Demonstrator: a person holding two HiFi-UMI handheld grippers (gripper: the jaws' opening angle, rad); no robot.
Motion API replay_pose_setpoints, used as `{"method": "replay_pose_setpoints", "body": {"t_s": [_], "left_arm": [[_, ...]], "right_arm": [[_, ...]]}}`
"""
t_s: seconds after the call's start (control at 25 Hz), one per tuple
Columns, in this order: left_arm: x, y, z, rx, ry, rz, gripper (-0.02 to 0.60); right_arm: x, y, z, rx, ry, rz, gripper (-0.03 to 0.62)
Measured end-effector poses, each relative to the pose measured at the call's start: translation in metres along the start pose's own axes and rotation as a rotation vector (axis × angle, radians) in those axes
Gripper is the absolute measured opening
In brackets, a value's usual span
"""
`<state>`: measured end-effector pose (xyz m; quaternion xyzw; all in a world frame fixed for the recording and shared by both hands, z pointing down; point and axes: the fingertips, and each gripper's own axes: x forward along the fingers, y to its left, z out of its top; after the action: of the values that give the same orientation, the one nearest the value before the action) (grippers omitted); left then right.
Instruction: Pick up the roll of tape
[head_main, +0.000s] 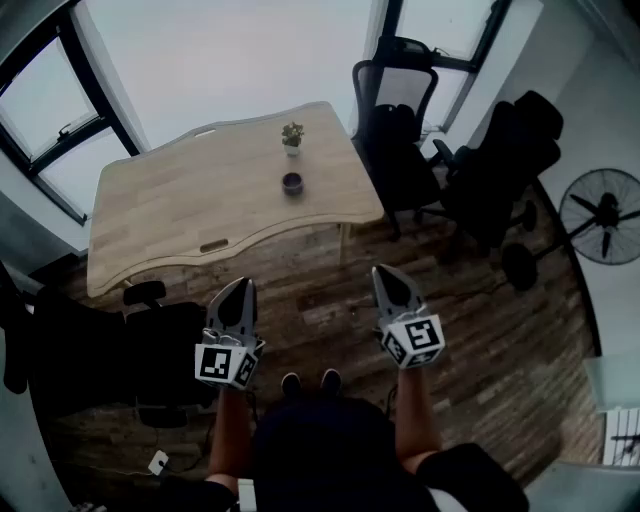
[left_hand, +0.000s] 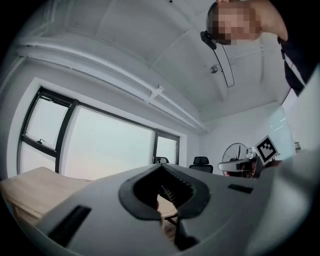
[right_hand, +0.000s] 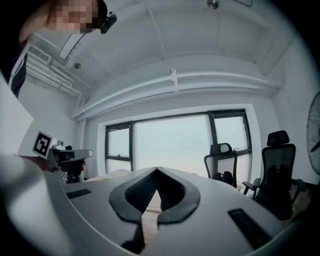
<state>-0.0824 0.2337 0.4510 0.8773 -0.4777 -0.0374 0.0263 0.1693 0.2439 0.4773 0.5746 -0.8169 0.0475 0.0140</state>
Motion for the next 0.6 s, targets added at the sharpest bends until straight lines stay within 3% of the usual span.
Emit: {"method": "replay_pose_setpoints", "body": {"t_s": [0.6], "left_arm": [[0.018,-0.002,0.001,0.012,0.004,-0.01,0.006]], "right_arm": [[0.007,-0.004,0.008,-0.031,0.007,0.051,0.005]]}}
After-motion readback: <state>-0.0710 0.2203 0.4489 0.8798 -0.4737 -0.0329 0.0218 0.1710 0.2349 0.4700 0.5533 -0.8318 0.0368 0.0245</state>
